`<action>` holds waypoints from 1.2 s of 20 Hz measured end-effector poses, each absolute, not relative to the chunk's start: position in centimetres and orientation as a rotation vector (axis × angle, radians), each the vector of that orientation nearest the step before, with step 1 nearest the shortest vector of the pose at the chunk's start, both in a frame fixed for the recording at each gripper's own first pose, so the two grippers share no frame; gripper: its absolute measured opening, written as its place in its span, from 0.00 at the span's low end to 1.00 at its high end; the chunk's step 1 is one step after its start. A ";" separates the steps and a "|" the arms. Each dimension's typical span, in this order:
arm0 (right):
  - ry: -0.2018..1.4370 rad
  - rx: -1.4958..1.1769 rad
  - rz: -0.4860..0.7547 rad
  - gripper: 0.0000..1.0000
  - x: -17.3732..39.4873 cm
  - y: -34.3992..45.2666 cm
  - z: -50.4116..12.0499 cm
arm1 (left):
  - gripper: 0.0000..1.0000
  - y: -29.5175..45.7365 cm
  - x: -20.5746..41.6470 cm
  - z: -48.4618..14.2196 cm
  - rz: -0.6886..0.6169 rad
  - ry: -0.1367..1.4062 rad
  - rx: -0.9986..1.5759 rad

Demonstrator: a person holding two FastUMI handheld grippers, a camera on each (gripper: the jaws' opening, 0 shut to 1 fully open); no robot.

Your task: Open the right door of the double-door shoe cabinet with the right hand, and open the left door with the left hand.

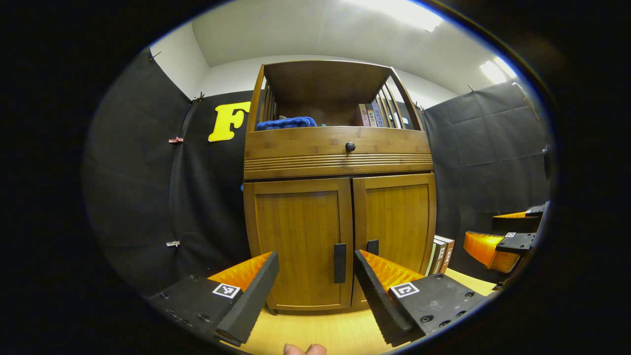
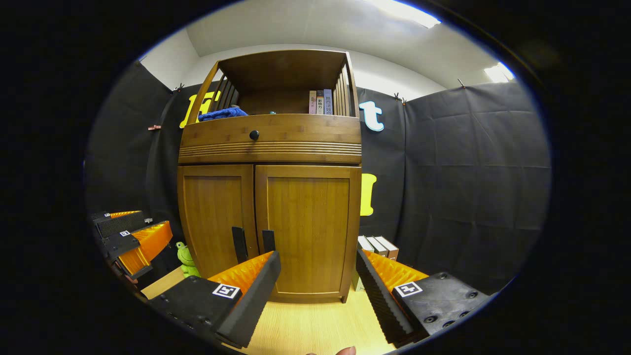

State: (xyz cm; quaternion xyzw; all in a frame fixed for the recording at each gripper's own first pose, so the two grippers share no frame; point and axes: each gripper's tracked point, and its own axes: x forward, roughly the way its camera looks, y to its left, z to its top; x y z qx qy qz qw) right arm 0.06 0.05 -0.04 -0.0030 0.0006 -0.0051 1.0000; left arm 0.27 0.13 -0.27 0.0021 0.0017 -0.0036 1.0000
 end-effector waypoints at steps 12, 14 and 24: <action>0.004 -0.015 -0.003 0.98 0.8 0.9 -0.3 | 0.95 0.5 0.7 -0.4 -0.010 -0.005 0.011; 0.007 -0.019 0.003 0.98 2.0 1.3 -0.5 | 0.95 0.9 0.9 -0.6 -0.012 -0.002 0.009; 0.051 0.025 0.065 0.99 12.3 6.1 -4.0 | 0.95 3.6 3.0 -2.6 0.009 0.025 0.001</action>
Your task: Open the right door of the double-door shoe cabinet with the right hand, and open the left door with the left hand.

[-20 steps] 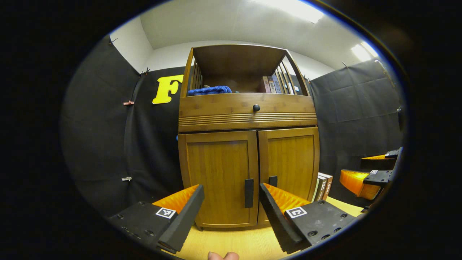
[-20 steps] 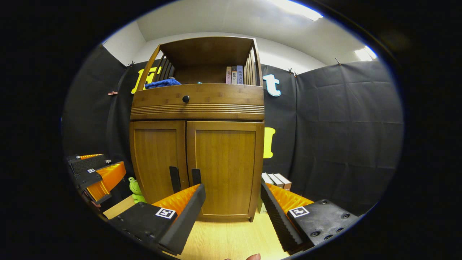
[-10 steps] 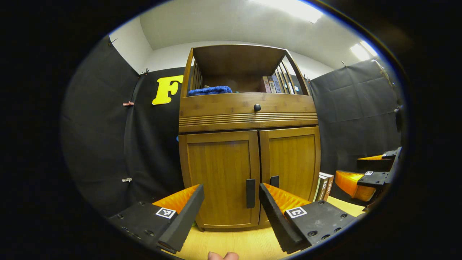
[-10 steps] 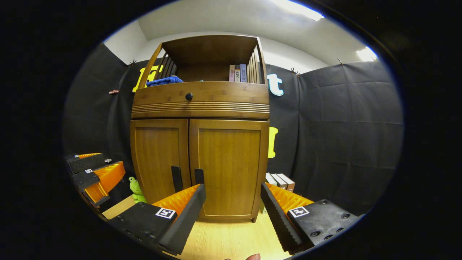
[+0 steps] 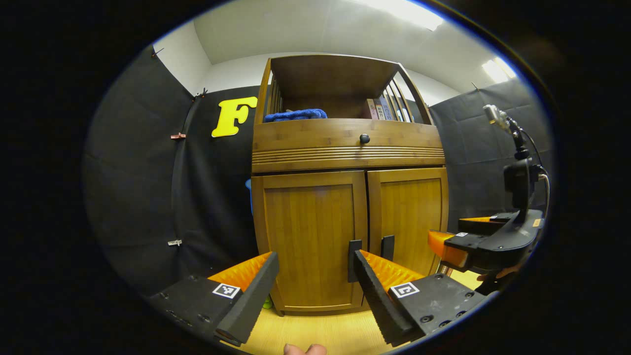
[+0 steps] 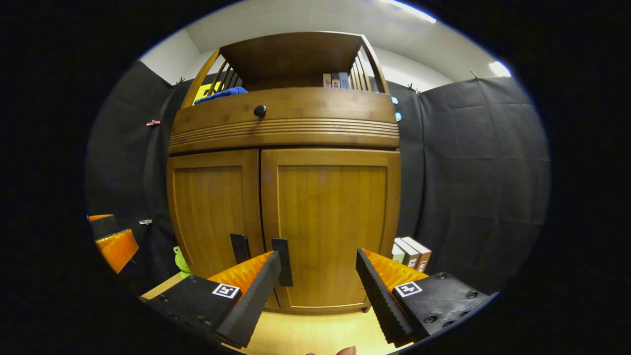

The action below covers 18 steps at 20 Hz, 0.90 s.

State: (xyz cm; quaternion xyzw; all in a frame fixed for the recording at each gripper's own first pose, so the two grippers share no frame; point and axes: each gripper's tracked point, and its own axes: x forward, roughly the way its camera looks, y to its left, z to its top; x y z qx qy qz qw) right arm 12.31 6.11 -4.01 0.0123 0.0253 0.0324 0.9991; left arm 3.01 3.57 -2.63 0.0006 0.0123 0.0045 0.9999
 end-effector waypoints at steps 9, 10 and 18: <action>0.143 0.100 0.135 0.83 20.2 11.5 -9.3 | 0.95 5.9 4.7 -4.4 0.036 0.069 0.003; 0.147 0.094 0.136 0.76 20.8 11.8 -9.8 | 0.95 6.1 4.7 -4.6 0.037 0.074 0.004; 0.192 0.078 0.078 0.34 23.5 12.1 -13.1 | 0.95 6.7 3.9 -4.6 0.046 0.081 0.010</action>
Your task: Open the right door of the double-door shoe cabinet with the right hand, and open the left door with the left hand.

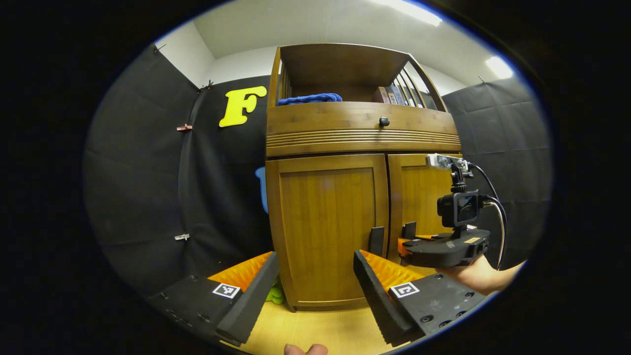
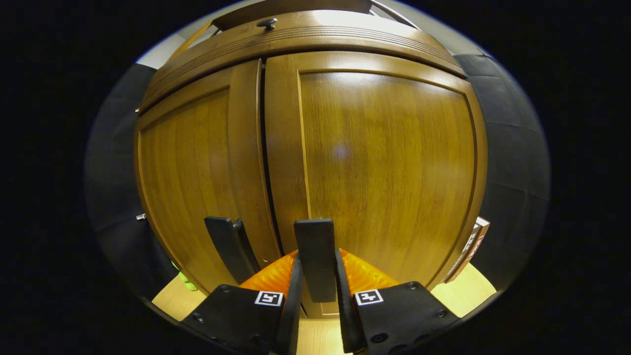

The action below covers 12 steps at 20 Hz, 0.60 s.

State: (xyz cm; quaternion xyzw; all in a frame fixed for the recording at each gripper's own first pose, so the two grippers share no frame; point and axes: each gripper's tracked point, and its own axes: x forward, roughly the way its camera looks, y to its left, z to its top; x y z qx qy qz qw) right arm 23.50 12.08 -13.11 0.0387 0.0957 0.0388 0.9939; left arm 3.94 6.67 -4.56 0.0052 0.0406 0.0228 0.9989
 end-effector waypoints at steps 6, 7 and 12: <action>0.202 0.081 0.111 0.26 21.6 11.7 -12.8 | 0.95 6.5 2.5 -4.0 0.044 0.075 0.009; 0.206 0.089 0.118 0.26 20.8 11.6 -12.8 | 0.95 6.4 2.3 -3.9 0.045 0.075 0.008; 0.205 0.111 0.161 0.26 16.5 9.7 -12.4 | 0.95 5.7 1.0 -3.1 0.052 0.064 0.002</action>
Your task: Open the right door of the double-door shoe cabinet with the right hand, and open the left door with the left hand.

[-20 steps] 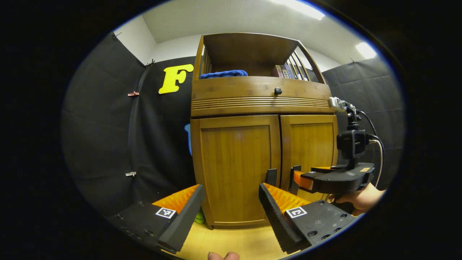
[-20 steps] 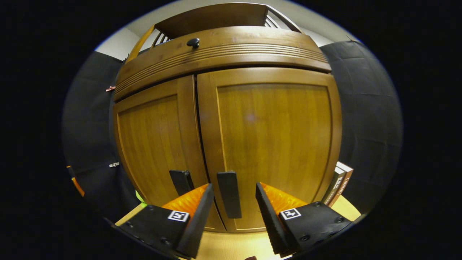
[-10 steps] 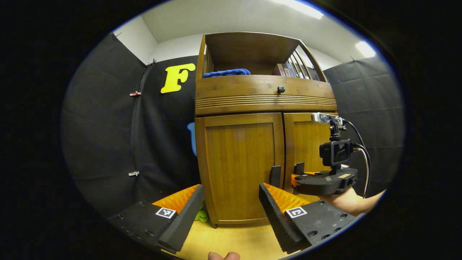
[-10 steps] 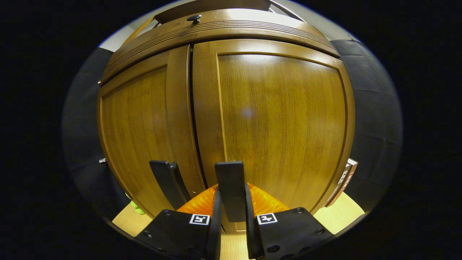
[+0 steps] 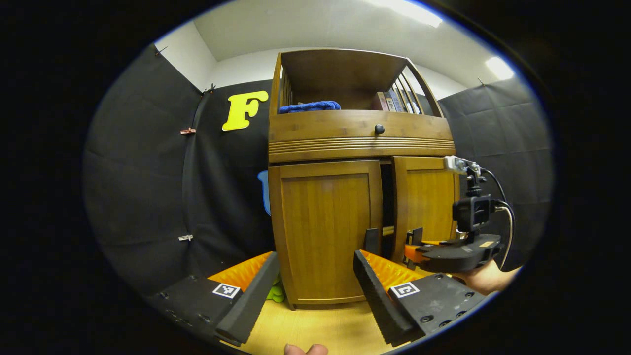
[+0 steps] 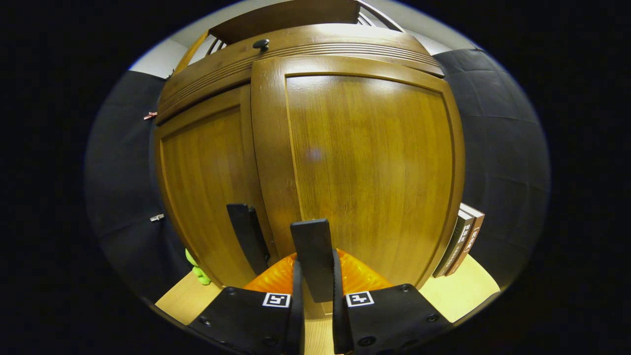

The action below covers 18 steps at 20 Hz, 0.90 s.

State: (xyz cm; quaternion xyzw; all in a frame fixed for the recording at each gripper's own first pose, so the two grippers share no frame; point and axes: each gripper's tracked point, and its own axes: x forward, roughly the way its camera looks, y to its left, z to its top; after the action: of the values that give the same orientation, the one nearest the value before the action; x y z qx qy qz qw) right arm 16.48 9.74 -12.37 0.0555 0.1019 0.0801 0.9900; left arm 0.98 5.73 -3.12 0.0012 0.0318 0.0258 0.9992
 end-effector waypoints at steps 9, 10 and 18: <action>0.205 0.120 0.185 0.26 8.9 3.8 -11.6 | 0.94 3.0 -1.1 -2.5 0.033 0.048 0.000; 0.210 0.119 0.183 0.26 8.3 3.1 -11.6 | 0.94 2.7 -1.3 -2.5 0.030 0.048 0.000; 0.233 0.134 0.152 0.24 4.8 -2.5 -10.7 | 0.94 0.1 -0.6 -2.0 0.005 0.038 -0.013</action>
State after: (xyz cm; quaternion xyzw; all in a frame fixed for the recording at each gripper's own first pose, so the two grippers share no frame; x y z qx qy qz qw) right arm 4.80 -2.54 -10.73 0.0670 0.1158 0.0755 0.9881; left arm -0.55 0.09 -2.01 -0.0063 0.0192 0.0024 0.9998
